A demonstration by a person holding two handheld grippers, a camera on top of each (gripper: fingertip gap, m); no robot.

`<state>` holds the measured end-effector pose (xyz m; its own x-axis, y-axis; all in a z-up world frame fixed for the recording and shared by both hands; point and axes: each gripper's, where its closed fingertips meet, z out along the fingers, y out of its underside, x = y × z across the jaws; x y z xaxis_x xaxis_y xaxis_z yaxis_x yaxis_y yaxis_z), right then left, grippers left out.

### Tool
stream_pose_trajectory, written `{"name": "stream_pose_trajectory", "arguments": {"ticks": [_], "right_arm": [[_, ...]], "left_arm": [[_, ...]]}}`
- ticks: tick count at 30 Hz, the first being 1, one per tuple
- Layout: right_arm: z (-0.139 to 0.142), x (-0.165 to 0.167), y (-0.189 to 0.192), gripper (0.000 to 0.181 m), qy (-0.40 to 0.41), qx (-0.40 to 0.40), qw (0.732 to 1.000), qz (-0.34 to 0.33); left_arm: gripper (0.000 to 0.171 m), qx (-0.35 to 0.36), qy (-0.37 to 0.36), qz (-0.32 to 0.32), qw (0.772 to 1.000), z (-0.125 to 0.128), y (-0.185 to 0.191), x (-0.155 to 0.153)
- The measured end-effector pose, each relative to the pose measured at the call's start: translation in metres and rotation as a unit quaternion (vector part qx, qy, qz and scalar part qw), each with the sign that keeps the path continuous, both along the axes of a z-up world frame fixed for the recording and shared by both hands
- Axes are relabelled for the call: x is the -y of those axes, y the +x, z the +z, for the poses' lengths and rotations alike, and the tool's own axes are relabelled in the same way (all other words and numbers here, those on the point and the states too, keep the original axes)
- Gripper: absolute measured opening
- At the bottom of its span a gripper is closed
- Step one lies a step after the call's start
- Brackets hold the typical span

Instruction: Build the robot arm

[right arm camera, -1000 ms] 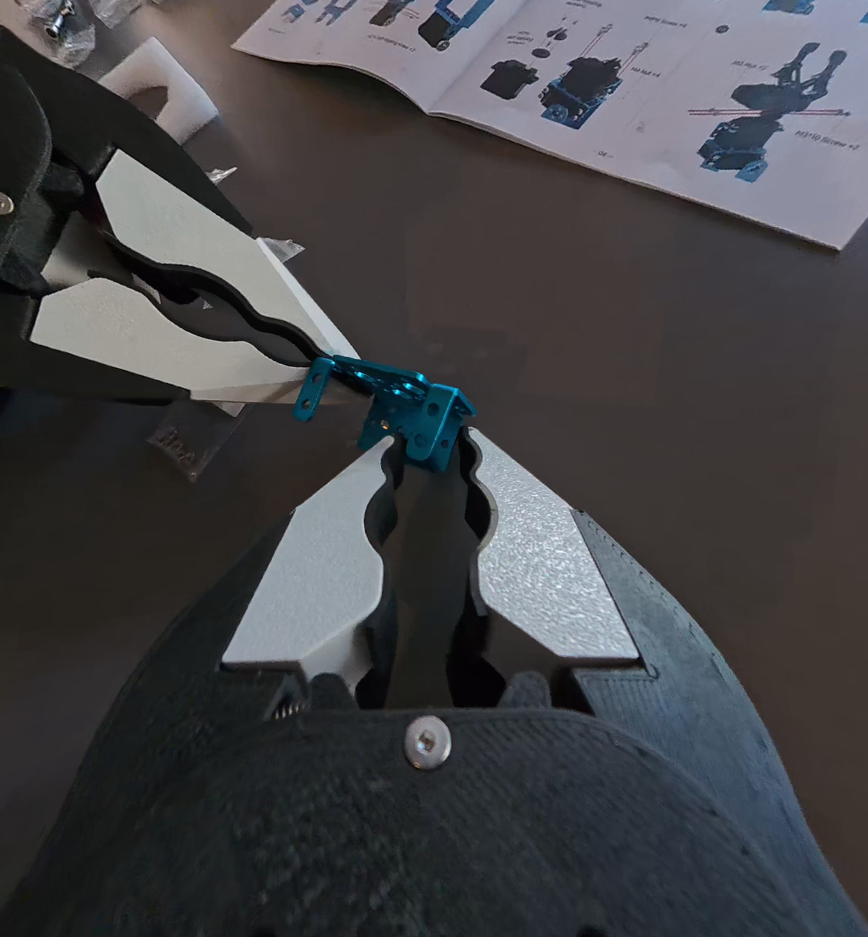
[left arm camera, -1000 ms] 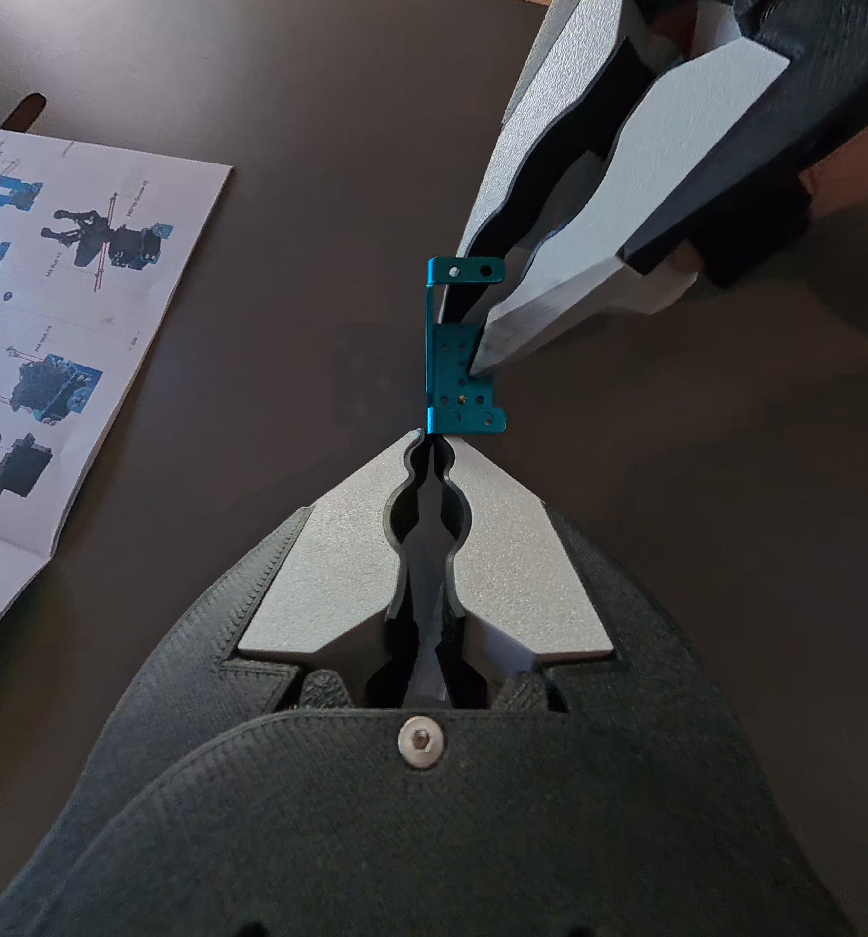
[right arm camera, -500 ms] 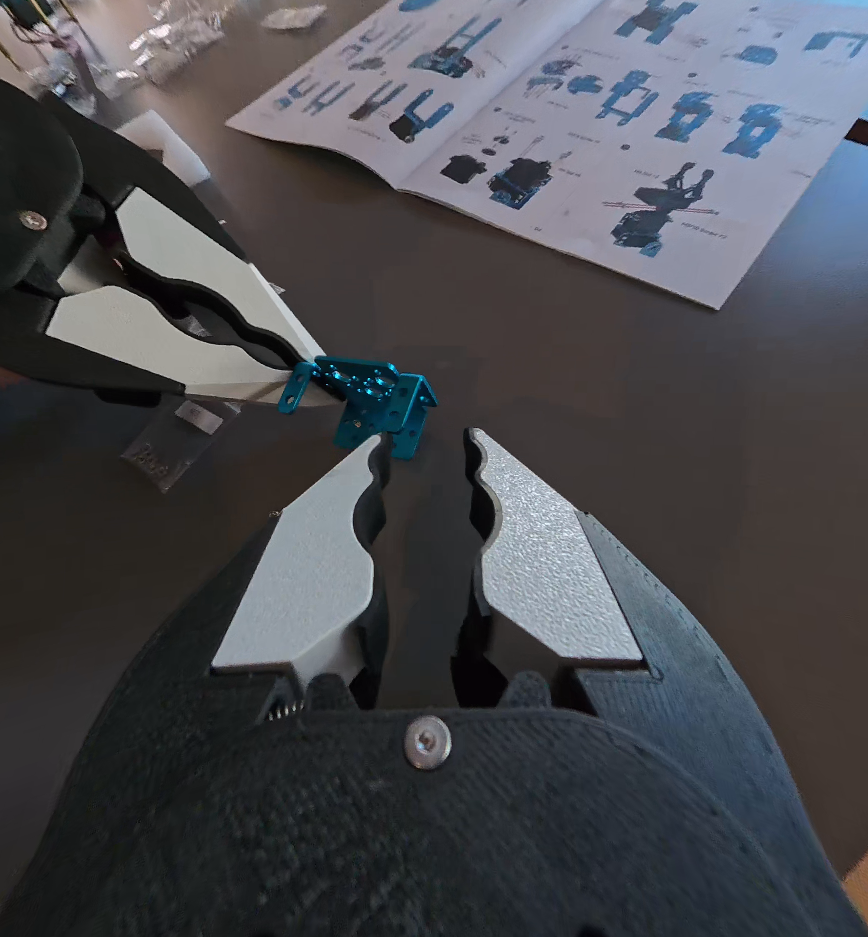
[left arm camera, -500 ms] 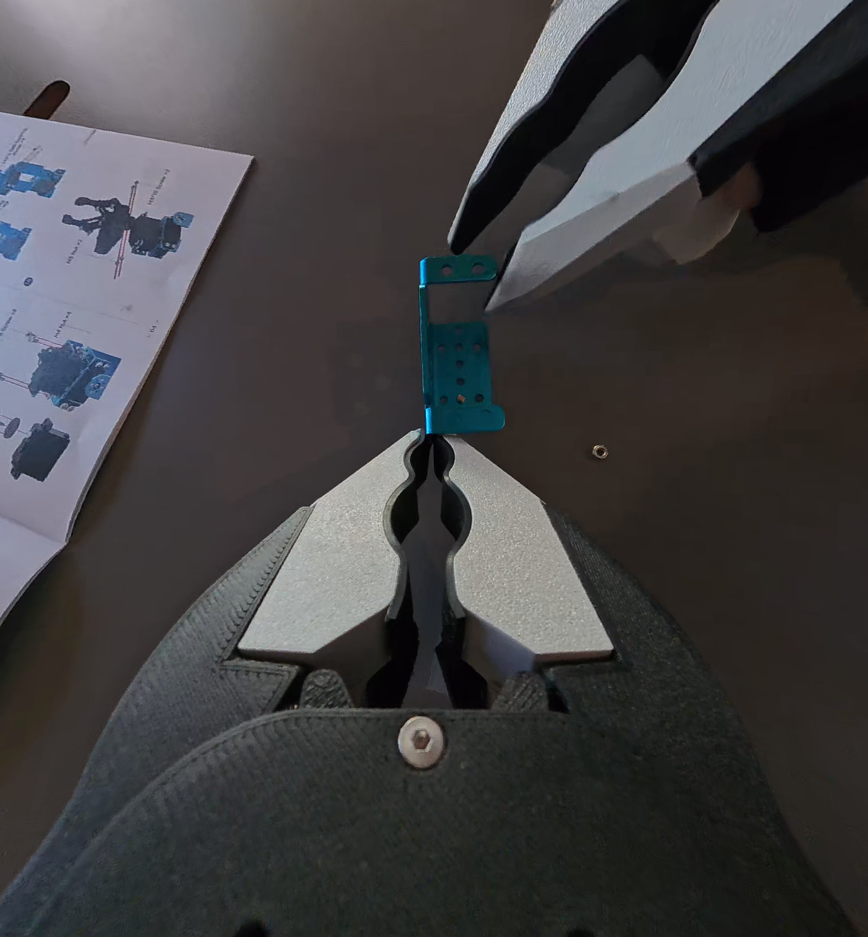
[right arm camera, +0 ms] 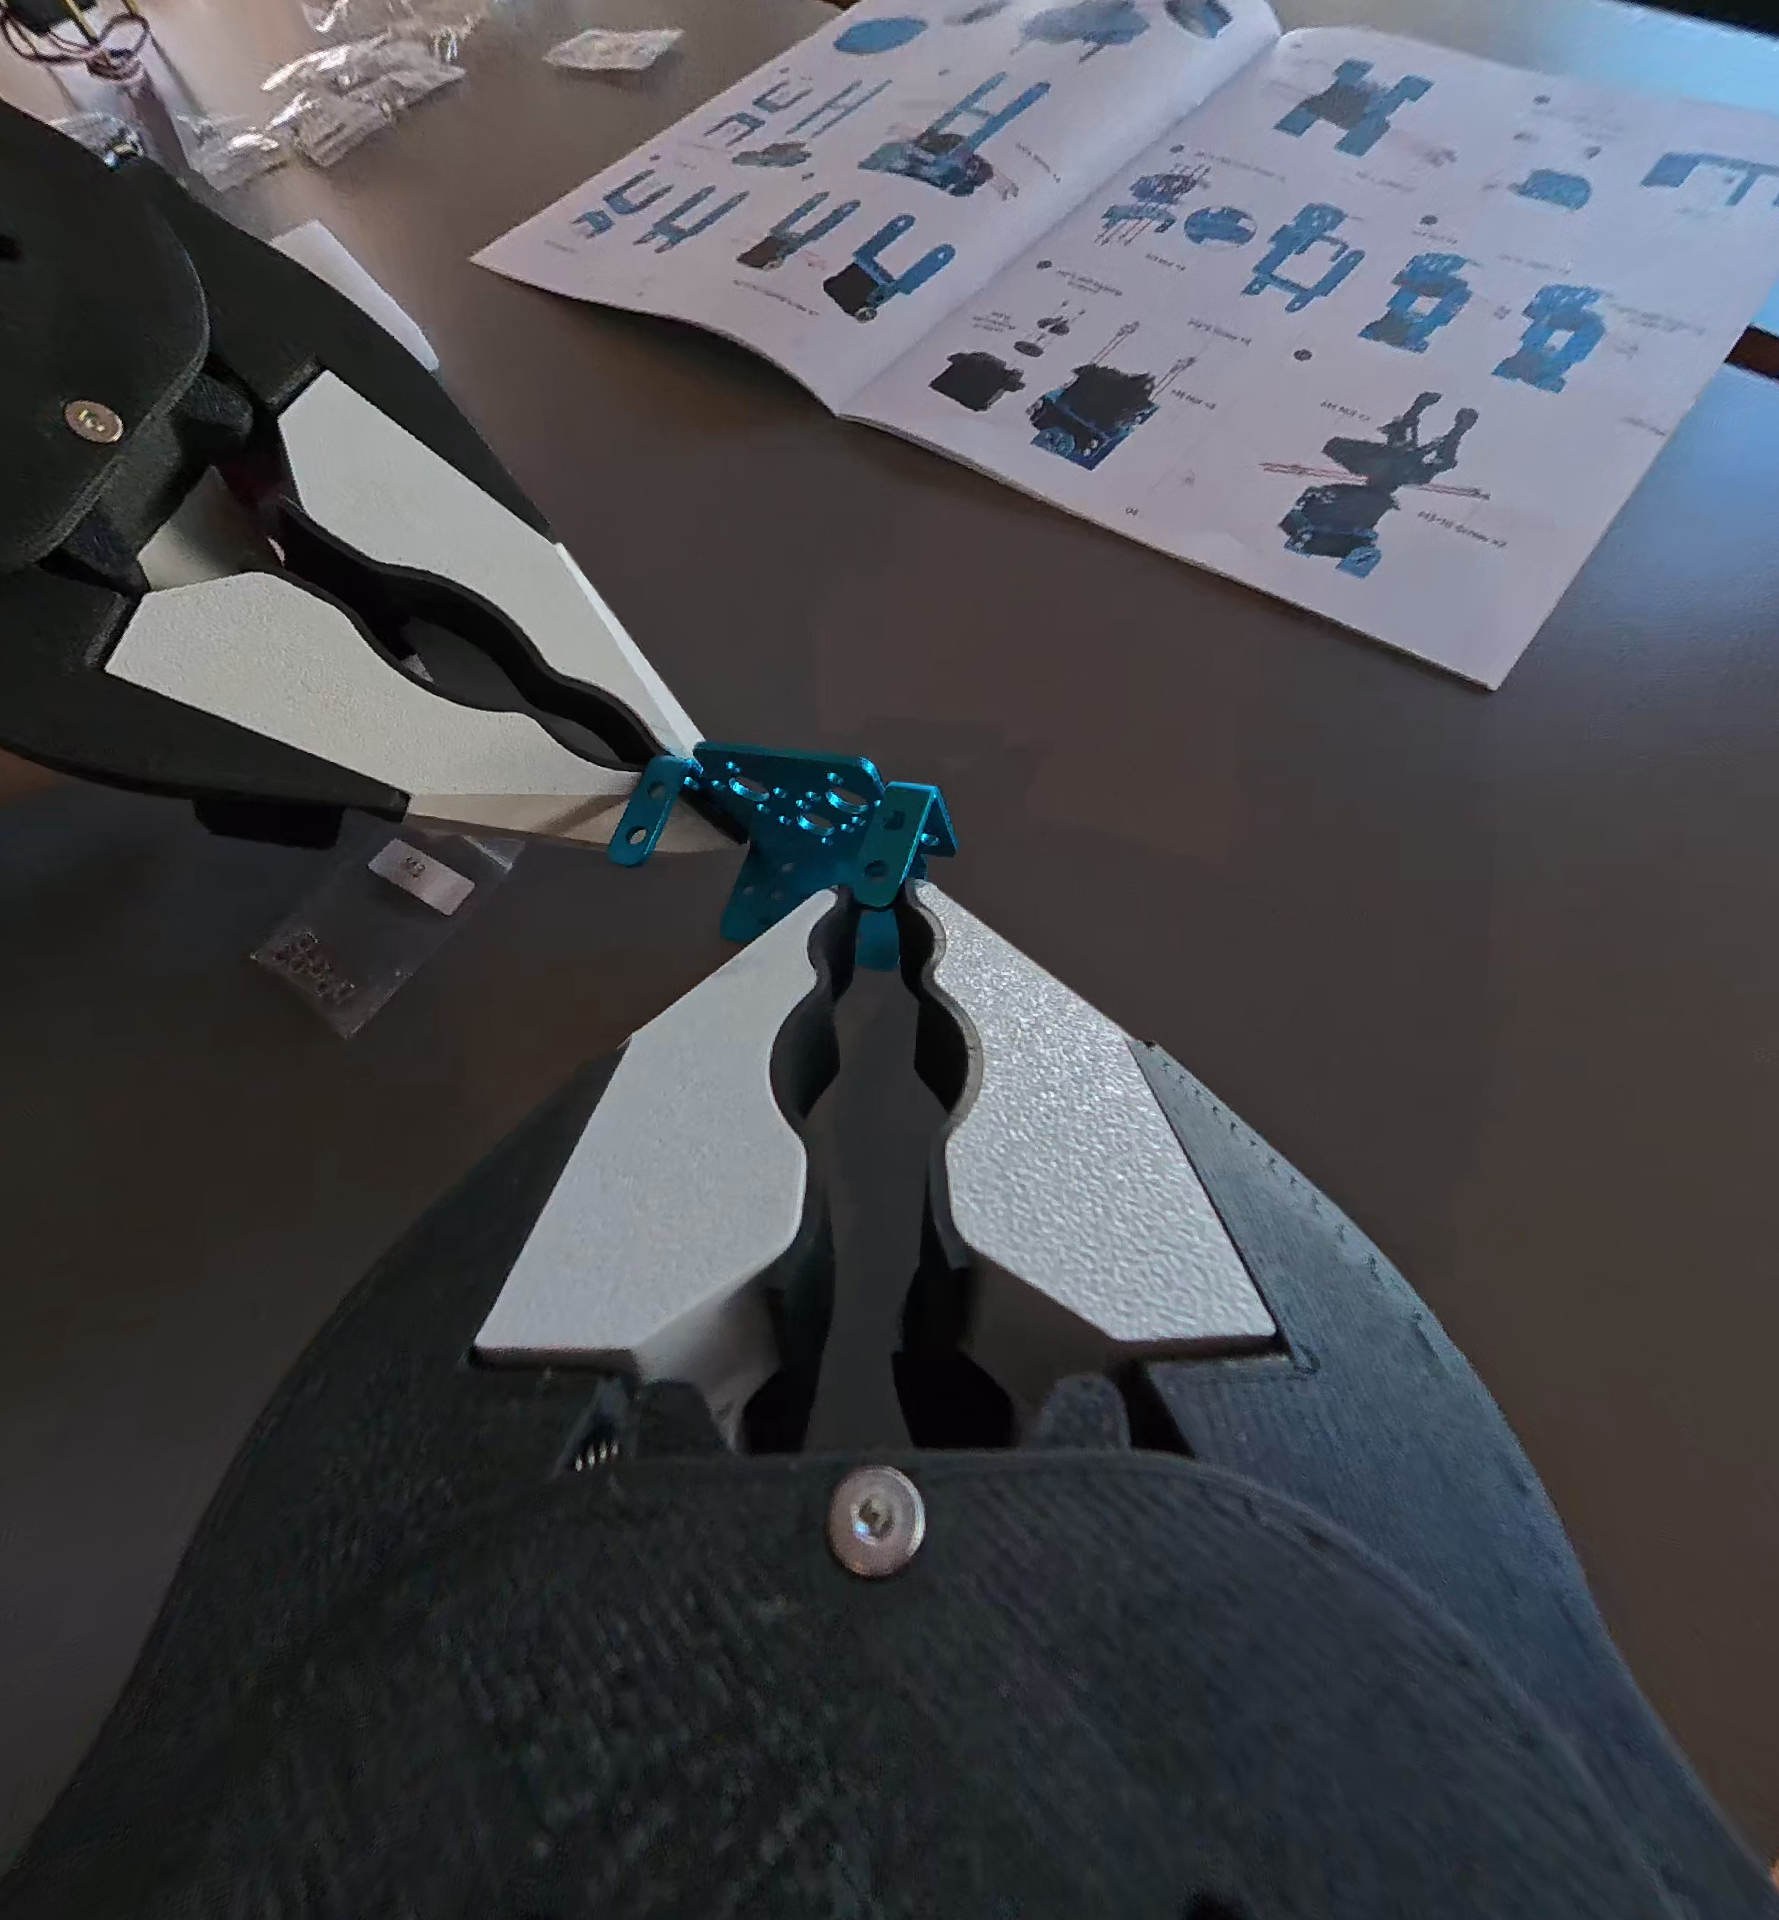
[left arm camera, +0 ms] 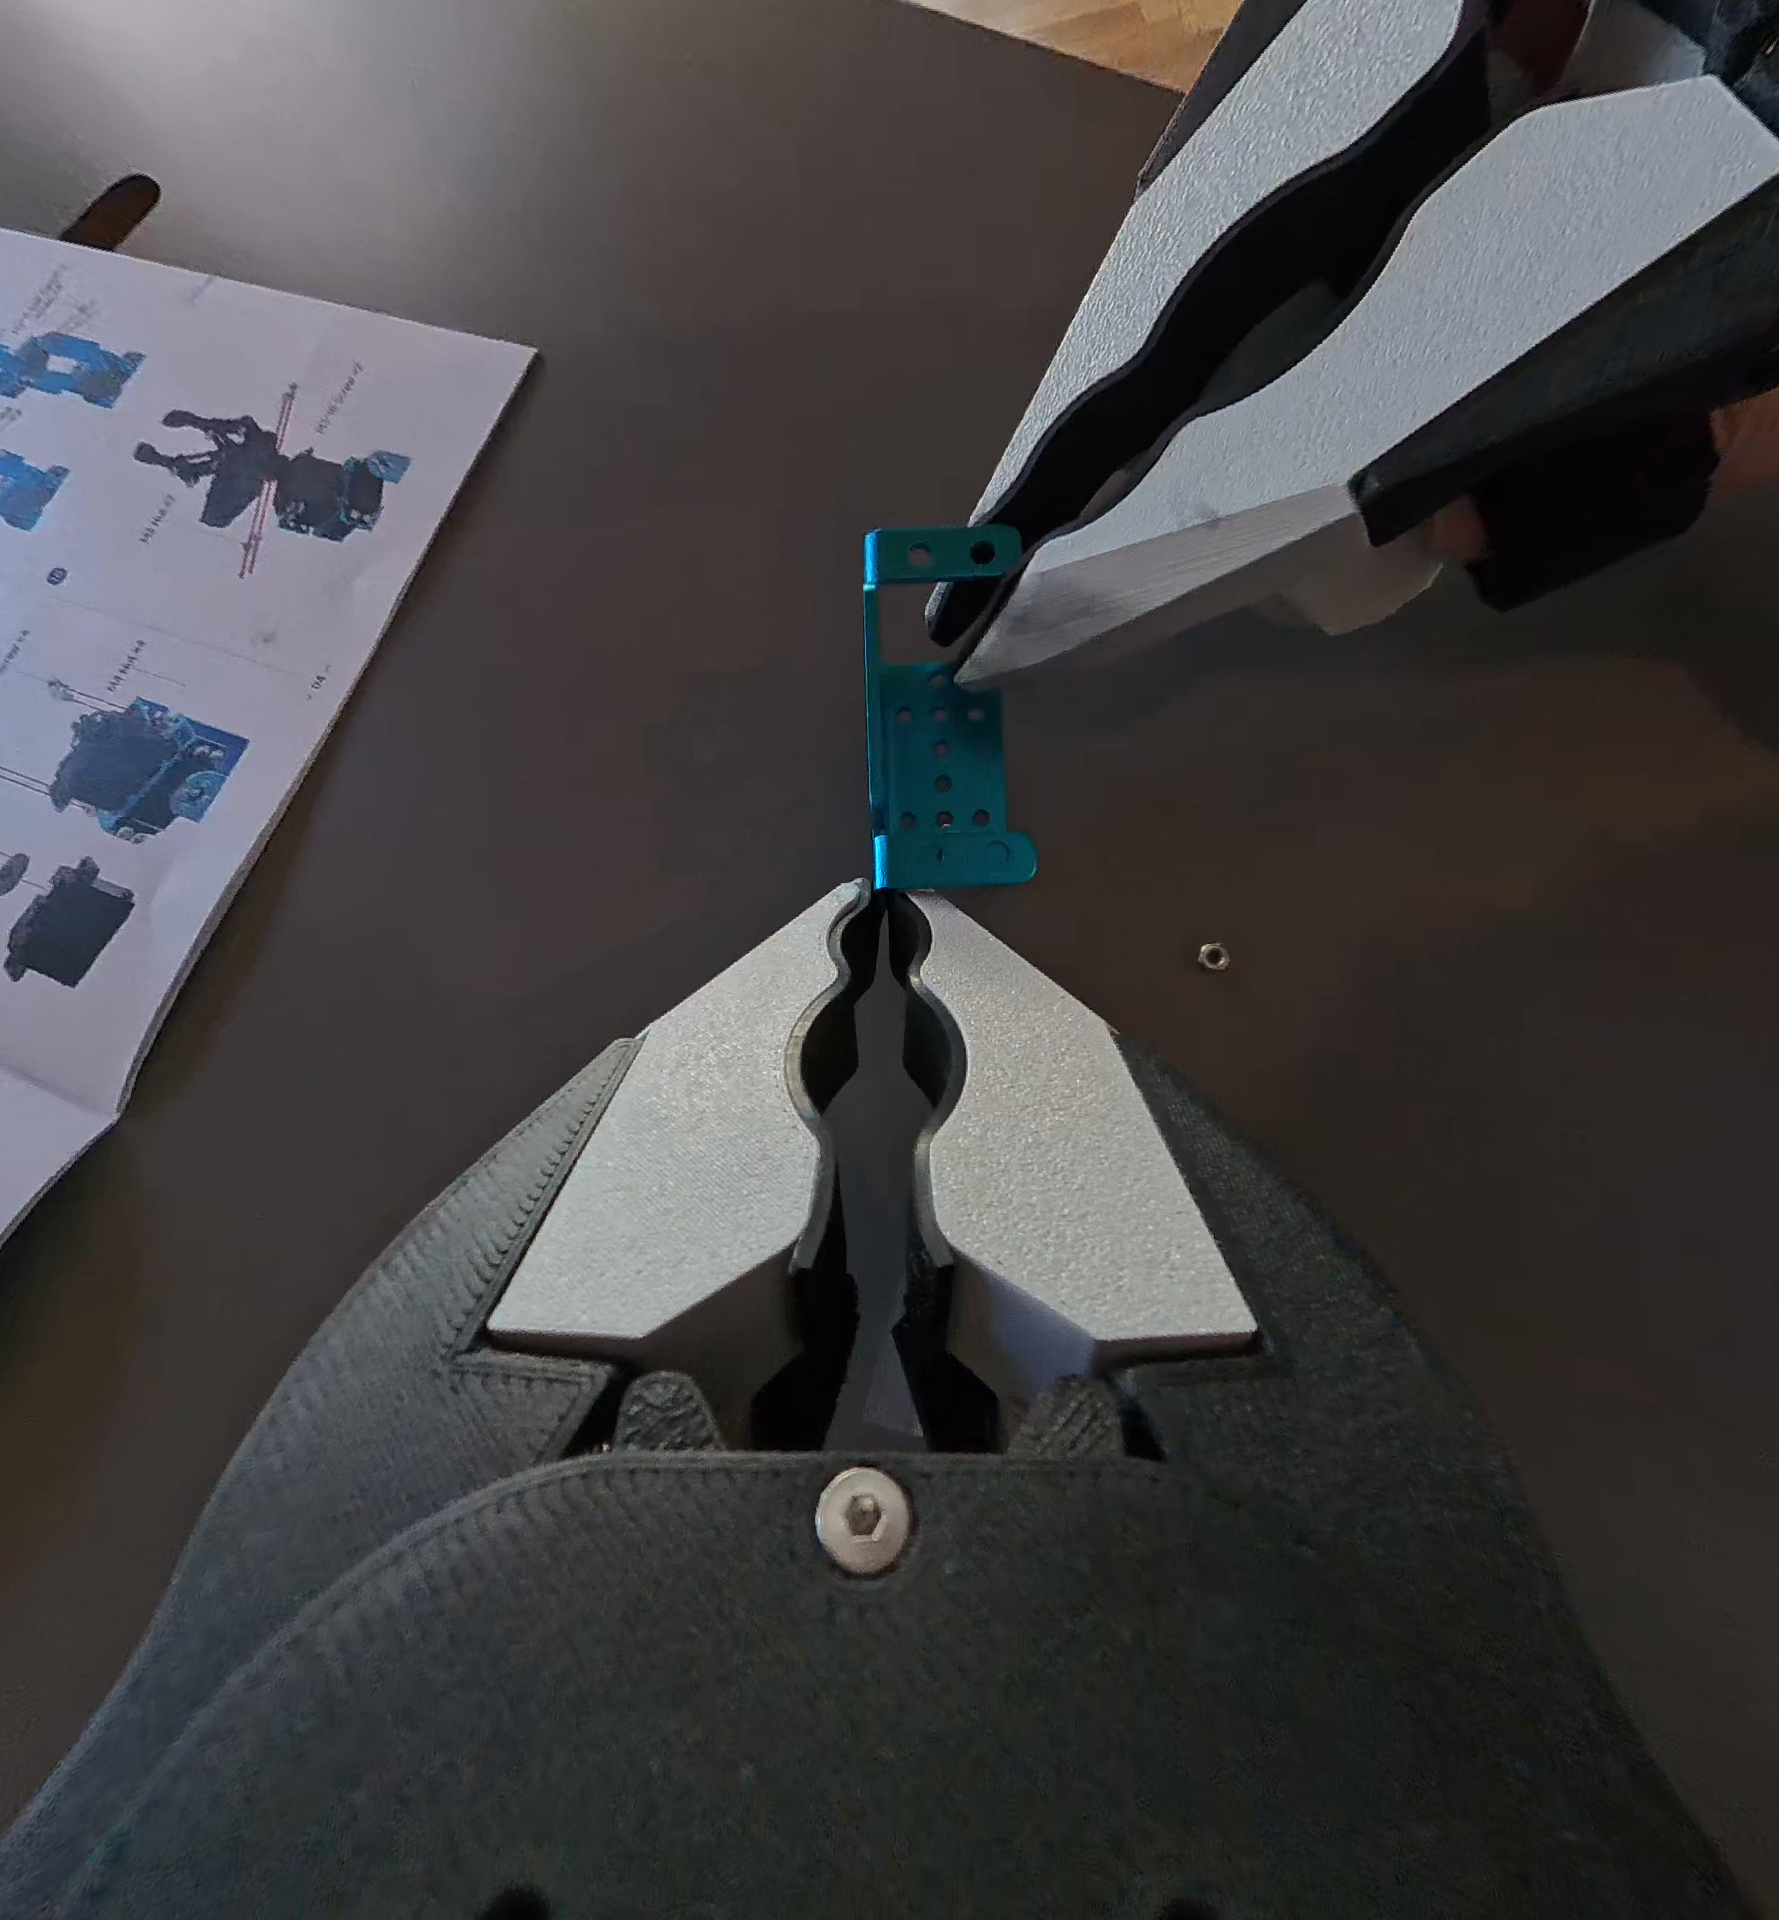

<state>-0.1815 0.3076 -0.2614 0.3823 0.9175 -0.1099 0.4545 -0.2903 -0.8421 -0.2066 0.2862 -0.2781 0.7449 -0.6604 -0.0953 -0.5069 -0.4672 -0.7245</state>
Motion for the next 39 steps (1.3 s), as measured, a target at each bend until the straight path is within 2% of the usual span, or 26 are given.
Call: {"name": "stream_pose_trajectory", "arguments": {"ticks": [9,15,22,27,31,39], "right_arm": [[-0.001,0.003,-0.002,0.000,0.002,0.007,1.000,0.013],[0.021,0.006,-0.009,0.000,0.040,-0.026,0.999,0.018],[0.033,0.005,-0.007,0.012,0.040,-0.070,0.997,0.017],[0.023,0.001,-0.001,0.011,0.014,-0.069,0.997,0.014],[0.014,0.002,-0.003,0.011,-0.002,-0.060,0.998,0.020],[0.010,0.002,-0.004,0.009,0.001,-0.046,0.999,0.019]], "left_arm": [[0.000,0.023,-0.006,0.001,1.000,0.003,0.001,-0.001],[0.000,0.046,0.006,0.004,0.999,0.021,-0.001,-0.003],[0.000,0.040,-0.009,-0.001,0.999,0.022,-0.015,0.002],[0.000,0.034,-0.027,-0.019,0.999,0.018,-0.015,0.012],[0.000,0.000,-0.020,-0.022,1.000,0.013,-0.015,0.014],[0.000,-0.004,-0.032,-0.024,0.999,0.005,-0.015,0.014]]}}
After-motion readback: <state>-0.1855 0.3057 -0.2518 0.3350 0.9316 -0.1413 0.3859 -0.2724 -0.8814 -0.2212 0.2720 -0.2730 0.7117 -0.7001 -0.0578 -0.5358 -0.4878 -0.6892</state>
